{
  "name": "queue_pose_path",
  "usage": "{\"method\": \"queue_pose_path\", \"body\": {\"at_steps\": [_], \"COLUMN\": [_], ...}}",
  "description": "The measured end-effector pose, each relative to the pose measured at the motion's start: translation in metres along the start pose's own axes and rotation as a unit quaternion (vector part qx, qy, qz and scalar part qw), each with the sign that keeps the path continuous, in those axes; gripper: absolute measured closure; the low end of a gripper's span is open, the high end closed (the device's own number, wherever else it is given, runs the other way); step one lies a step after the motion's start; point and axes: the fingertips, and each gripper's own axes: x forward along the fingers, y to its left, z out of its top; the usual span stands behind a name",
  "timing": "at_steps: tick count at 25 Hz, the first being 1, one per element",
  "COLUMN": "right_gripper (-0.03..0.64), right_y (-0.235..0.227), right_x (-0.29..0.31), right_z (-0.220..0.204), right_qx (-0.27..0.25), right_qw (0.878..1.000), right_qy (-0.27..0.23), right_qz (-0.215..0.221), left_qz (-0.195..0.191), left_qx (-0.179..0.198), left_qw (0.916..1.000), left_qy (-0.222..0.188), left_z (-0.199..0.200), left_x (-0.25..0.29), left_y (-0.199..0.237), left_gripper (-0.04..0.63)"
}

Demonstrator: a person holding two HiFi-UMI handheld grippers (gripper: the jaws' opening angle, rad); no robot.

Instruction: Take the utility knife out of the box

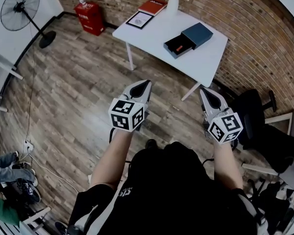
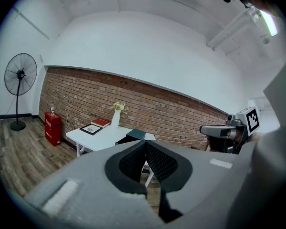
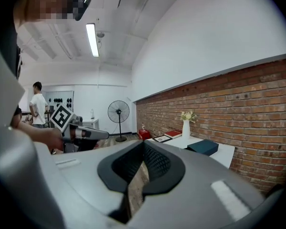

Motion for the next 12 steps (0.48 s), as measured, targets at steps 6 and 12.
{"method": "queue_pose_path", "body": {"at_steps": [6, 12], "right_gripper": [0.615, 0.615], "right_y": [-0.023, -0.057], "right_x": [0.017, 0.048], "right_z": [-0.012, -0.01], "right_qx": [0.014, 0.013], "right_qw": [1.0, 1.0], "right_qy": [0.009, 0.008], "right_qz": [-0.003, 0.006], "left_qz": [-0.004, -0.006], "left_qx": [0.0, 0.009], "left_qw": [0.9999, 0.9997], "left_qy": [0.014, 0.024], "left_z": [-0.001, 0.011], "left_x": [0.026, 0.067], "left_y": [0.01, 0.022], "left_gripper": [0.589, 0.589]}}
